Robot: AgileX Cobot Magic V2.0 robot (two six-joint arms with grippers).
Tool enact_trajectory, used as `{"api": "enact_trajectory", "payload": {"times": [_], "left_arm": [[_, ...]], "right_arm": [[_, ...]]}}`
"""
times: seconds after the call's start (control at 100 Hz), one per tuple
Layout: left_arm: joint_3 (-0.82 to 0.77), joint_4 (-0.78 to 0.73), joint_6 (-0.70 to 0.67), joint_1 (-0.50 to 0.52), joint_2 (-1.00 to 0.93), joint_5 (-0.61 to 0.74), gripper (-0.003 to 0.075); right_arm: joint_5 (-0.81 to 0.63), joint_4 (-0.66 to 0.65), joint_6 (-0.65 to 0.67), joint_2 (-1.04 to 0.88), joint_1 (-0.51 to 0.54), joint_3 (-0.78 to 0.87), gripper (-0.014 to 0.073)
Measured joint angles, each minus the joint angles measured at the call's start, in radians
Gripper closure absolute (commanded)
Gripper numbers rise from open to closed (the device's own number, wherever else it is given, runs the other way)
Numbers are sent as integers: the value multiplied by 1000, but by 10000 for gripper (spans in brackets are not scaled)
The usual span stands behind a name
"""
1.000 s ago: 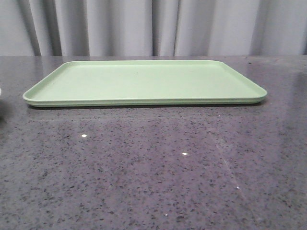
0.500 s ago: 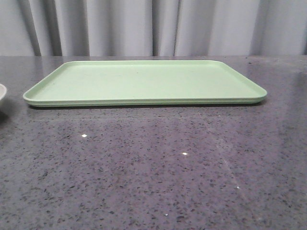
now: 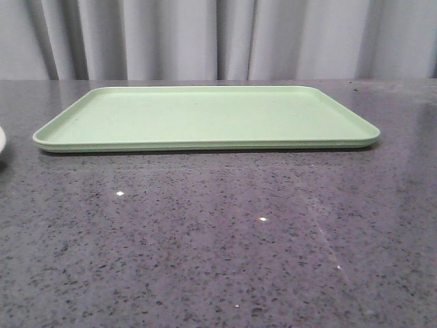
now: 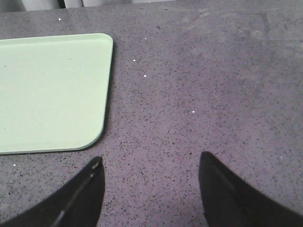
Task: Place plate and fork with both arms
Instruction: 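Carry the plate with the left gripper over the green tray and lower it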
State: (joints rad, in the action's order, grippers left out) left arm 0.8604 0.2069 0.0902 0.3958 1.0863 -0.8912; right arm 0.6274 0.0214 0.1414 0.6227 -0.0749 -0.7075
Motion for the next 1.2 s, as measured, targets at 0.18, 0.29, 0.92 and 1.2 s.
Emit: {"api": "enact_trajectory", "payload": {"times": [0.18,0.29,0.92,1.2], "left_arm": [[97,70,31,0,-14,-26,741],[139,156,73,0,-15,-21,741],[230,377,124,-436,295,196,741],[427,383,72,-564,499,221,741]], "right_arm": [[6,0,0,0,0,0,144],[10,0,0,0,0,0,144],[16,0,0,0,0,0,144],[18,0,0,0,0,0,144]]}}
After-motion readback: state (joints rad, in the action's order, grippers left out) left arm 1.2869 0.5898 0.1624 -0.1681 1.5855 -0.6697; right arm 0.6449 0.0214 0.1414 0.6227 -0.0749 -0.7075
